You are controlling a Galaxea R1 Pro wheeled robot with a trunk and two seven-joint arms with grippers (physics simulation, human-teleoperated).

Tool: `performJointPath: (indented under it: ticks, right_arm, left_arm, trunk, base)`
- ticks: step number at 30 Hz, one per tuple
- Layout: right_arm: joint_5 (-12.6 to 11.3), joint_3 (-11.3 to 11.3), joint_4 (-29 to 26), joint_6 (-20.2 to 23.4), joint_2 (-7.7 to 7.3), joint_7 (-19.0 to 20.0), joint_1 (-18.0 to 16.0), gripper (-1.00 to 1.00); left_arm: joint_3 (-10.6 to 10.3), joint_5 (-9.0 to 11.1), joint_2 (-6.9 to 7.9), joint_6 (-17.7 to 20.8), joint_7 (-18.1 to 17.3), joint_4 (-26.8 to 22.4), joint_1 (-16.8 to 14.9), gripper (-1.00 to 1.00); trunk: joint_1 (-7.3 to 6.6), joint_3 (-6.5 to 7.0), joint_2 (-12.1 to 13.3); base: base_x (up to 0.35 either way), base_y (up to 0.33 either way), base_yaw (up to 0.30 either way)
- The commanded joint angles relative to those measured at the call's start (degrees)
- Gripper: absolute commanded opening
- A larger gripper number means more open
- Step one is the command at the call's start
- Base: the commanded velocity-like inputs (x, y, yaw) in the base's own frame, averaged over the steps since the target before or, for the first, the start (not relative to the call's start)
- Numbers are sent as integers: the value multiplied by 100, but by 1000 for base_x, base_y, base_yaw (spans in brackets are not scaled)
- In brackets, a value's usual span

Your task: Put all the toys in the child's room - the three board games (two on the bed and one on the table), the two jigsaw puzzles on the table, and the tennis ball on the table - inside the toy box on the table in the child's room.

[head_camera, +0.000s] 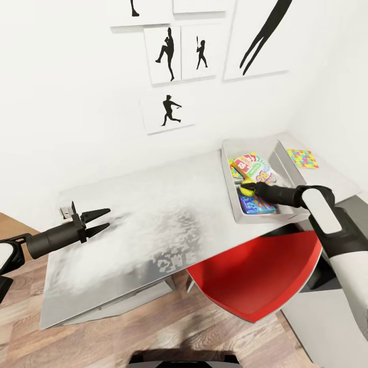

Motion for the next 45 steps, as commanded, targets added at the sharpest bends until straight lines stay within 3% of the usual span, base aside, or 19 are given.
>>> performJointPath:
  ticks: [1,5,10,16,45]
  right_arm:
    - [-69,15,67,-18,14,-57,-5,-100]
    - [-32,20,318,-144,98,-57,-5,-100]
    - [214,45,578,-328,241,-54,-5,-100]
    - [415,56,664,-392,300,-49,-5,-100]
    - [537,61,728,-424,328,-48,-10,-100]
  left_arm:
    - [4,-46,1,20,-48,2,-5,100]
    - [4,-44,1,20,-48,-3,-5,100]
    - [4,-42,1,20,-48,-6,-6,100]
    - [4,-42,1,22,-48,-7,-5,100]
    - [4,-46,1,22,-48,-7,-8,100]
  trunk:
    - [3,-8,-10]
    - [3,-8,-10]
    - [3,-8,-10]
    - [3,-8,-10]
    - [3,-8,-10]
  base:
    - [0,0,0]
    - [0,0,0]
    - [0,0,0]
    - [0,0,0]
    - [0,0,0]
